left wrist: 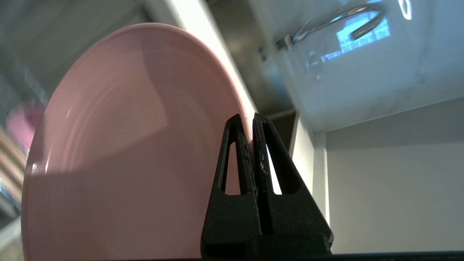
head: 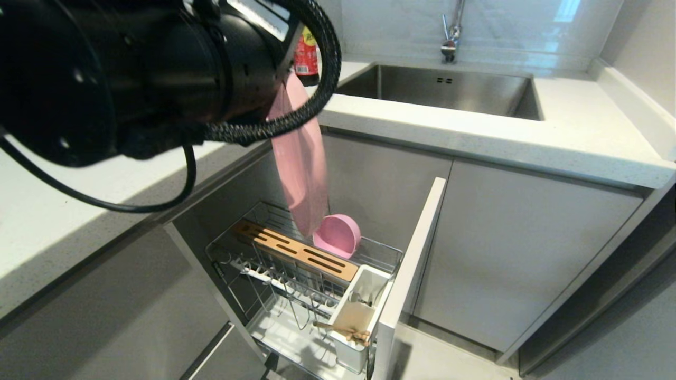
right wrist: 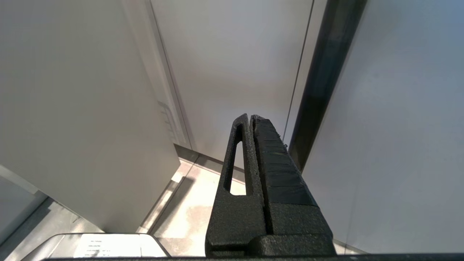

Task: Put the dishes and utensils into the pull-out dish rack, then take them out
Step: Pick up the plate and place it in the cupboard

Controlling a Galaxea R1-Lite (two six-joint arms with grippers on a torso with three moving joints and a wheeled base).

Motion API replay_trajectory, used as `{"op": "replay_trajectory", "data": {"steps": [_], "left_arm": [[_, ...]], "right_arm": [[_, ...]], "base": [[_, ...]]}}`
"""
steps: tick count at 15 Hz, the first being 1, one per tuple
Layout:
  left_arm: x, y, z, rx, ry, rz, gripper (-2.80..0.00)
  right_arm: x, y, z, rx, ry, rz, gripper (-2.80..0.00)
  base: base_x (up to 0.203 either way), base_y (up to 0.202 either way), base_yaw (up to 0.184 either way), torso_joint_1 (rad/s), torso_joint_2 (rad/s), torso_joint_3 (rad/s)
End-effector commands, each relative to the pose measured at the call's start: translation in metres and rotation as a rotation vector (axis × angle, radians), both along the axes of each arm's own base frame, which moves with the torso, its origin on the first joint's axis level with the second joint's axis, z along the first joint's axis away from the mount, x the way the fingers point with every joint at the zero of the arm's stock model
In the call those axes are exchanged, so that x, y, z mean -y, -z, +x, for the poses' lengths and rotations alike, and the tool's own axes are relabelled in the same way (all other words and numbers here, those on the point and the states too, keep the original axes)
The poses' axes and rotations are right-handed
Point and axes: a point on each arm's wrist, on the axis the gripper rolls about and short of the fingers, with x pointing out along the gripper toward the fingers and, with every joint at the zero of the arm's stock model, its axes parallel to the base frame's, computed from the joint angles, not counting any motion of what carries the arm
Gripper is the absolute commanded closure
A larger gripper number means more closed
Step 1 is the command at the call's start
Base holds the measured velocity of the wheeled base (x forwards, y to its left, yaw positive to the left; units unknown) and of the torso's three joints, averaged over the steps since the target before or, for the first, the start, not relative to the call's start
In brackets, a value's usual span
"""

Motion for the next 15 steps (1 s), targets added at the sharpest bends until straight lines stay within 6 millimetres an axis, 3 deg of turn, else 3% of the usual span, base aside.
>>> {"op": "replay_trajectory", "data": {"steps": [1, 4, 7, 11, 15], "left_arm": [[0.005, 0.026, 0.002, -0.077, -0.029, -0.077, 0.0], [0.004, 0.068, 0.018, -0.169, -0.123, -0.112, 0.0], [-0.001, 0.099, 0.049, -0.228, -0.221, -0.164, 0.0], [0.0, 0.115, 0.077, -0.204, -0.283, -0.308, 0.0], [0.007, 0.137, 0.095, -0.216, -0.335, -0.343, 0.0]], "right_arm": [[0.0, 0.0, 0.0, -0.001, -0.001, 0.0, 0.0], [0.0, 0.0, 0.0, -0.001, -0.001, 0.0, 0.0], [0.0, 0.0, 0.0, -0.001, -0.001, 0.0, 0.0], [0.0, 0.0, 0.0, -0.001, -0.001, 0.0, 0.0], [0.0, 0.0, 0.0, -0.001, -0.001, 0.0, 0.0]], "base": [[0.0, 0.0, 0.0, 0.0, 0.0, 0.0], [0.0, 0.0, 0.0, 0.0, 0.0, 0.0], [0.0, 0.0, 0.0, 0.0, 0.0, 0.0], [0.0, 0.0, 0.0, 0.0, 0.0, 0.0], [0.0, 0.0, 0.0, 0.0, 0.0, 0.0]]}}
